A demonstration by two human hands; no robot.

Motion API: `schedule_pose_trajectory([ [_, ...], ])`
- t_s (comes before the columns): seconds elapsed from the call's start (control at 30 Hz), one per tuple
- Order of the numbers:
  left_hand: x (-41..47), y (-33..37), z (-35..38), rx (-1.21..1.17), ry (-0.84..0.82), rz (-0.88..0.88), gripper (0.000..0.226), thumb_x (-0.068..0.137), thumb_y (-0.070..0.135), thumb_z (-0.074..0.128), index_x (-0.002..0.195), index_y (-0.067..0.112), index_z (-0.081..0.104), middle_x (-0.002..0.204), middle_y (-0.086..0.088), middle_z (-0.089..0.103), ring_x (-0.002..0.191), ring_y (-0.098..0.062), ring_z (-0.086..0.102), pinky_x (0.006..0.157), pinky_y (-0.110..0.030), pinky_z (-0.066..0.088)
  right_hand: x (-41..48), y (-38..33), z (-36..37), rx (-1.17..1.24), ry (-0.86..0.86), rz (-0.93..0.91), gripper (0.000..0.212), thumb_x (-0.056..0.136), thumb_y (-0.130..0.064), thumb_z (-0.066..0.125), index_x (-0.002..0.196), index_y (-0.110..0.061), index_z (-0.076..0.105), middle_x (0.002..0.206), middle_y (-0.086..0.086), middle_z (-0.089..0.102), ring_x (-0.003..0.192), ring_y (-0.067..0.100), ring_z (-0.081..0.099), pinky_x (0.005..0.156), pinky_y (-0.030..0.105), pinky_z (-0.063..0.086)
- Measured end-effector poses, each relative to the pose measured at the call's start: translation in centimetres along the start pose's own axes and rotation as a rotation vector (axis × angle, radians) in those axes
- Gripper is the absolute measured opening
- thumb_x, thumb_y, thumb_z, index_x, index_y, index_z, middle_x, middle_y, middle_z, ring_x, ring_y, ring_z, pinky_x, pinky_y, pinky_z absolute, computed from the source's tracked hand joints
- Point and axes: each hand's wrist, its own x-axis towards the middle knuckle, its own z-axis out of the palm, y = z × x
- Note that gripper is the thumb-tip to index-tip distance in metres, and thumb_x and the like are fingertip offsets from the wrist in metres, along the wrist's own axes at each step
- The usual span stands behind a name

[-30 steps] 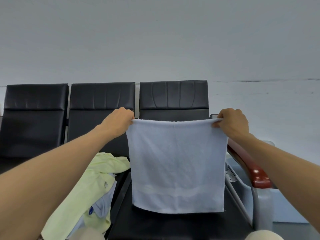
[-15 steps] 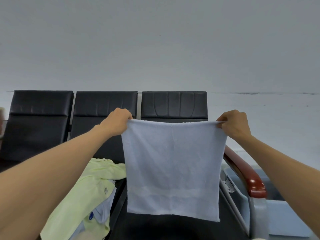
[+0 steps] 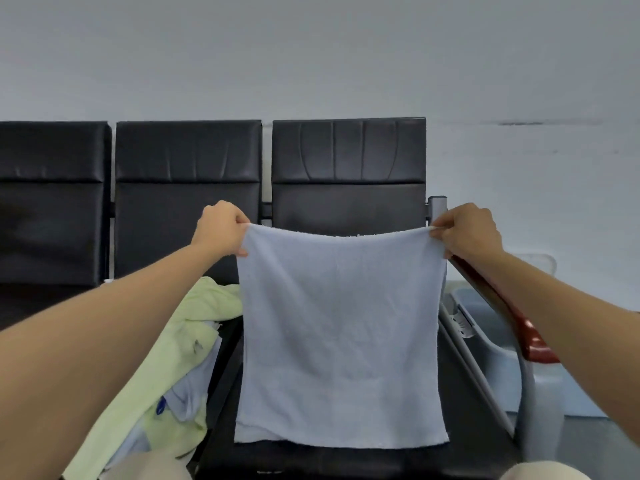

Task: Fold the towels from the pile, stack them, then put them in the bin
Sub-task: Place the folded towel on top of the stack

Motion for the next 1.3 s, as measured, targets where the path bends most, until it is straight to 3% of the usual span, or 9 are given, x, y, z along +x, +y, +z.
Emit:
schedule_pose_trajectory([
  [0.13,0.3,-2.3,4.2,-0.193,0.025,-0.078,0.014,0.089,-0.001,0.059,0.088,0.006,0.071,0.091,-0.017,0.069,0.079,-0.032,0.071,0.078,-0.044,0.059,0.9,3.1,4.3,0.063,-0.053,-0.007,0.017,0.089,-0.011,0.066,0.077,-0.022,0.069,0.068,0.005,0.071,0.058,0.016,0.069,0.078,0.037,0.059],
  [0.33,-2.8,-6.8,10.8,-0.120,-0.090,0.010,0.014,0.092,0.008,0.060,0.095,0.007,0.073,0.091,-0.010,0.073,0.084,-0.023,0.069,0.081,-0.034,0.054,-1.9,7.1,9.4,-0.027,-0.146,-0.068,0.013,0.086,-0.015,0.071,0.095,-0.008,0.077,0.095,0.009,0.074,0.093,0.023,0.067,0.082,0.024,0.045],
  [0.53,-8.1,-10.7,14.4,-0.012,-0.240,0.135,0.014,0.091,0.012,0.063,0.100,0.008,0.073,0.091,0.000,0.062,0.086,-0.018,0.062,0.078,-0.023,0.041,-6.3,10.1,12.2,0.022,-0.240,0.034,0.028,0.088,-0.040,0.067,0.091,-0.014,0.078,0.077,-0.003,0.066,0.066,0.005,0.057,0.070,0.026,0.045],
  [0.63,-10.1,-12.6,15.0,-0.008,-0.292,0.133,0.011,0.090,0.010,0.064,0.097,0.010,0.073,0.088,0.004,0.060,0.082,-0.012,0.060,0.072,-0.014,0.040,-8.1,11.8,13.0,0.037,-0.256,0.071,0.013,0.086,-0.024,0.072,0.084,-0.013,0.079,0.079,0.001,0.072,0.067,0.005,0.061,0.075,0.033,0.057],
  [0.73,-10.6,-13.2,14.5,0.006,-0.334,0.147,0.006,0.089,0.011,0.066,0.090,0.016,0.070,0.084,0.013,0.056,0.077,-0.001,0.055,0.068,-0.009,0.038,-8.7,12.9,12.7,0.068,-0.343,0.141,0.006,0.079,-0.010,0.077,0.078,-0.016,0.076,0.076,0.001,0.073,0.066,0.008,0.066,0.063,0.017,0.057],
  [0.83,-10.8,-13.1,13.6,-0.001,-0.360,0.164,0.010,0.088,0.011,0.066,0.084,0.020,0.066,0.085,0.014,0.058,0.079,-0.001,0.057,0.067,-0.010,0.039,-8.8,13.0,12.0,0.081,-0.393,0.167,0.009,0.076,-0.006,0.080,0.081,-0.012,0.075,0.077,0.003,0.073,0.067,0.013,0.069,0.057,0.014,0.055],
  [1.03,-11.4,-13.8,14.0,0.129,-0.588,0.212,0.015,0.090,0.015,0.064,0.082,0.027,0.064,0.090,0.010,0.060,0.083,-0.002,0.058,0.069,-0.012,0.039,-9.4,12.7,12.5,0.019,-0.681,0.191,0.015,0.074,0.001,0.079,0.086,-0.006,0.073,0.083,0.007,0.074,0.074,0.021,0.072,0.065,0.027,0.060],
  [1.13,-11.3,-13.8,14.6,0.192,-0.687,0.219,0.011,0.088,0.021,0.067,0.081,0.029,0.066,0.089,0.014,0.060,0.083,-0.001,0.057,0.075,-0.016,0.042,-9.5,12.7,13.2,0.050,-0.698,0.261,0.013,0.075,0.003,0.077,0.086,-0.003,0.072,0.089,0.011,0.071,0.078,0.026,0.071,0.069,0.033,0.061],
  [1.3,-11.1,-13.5,15.7,0.338,-0.713,0.207,0.013,0.088,0.040,0.064,0.078,0.032,0.067,0.090,0.014,0.060,0.083,-0.001,0.055,0.087,-0.028,0.043,-9.6,13.0,14.7,0.174,-0.660,0.416,0.012,0.078,-0.001,0.077,0.088,0.001,0.071,0.093,0.016,0.066,0.074,0.024,0.067,0.060,0.029,0.060],
])
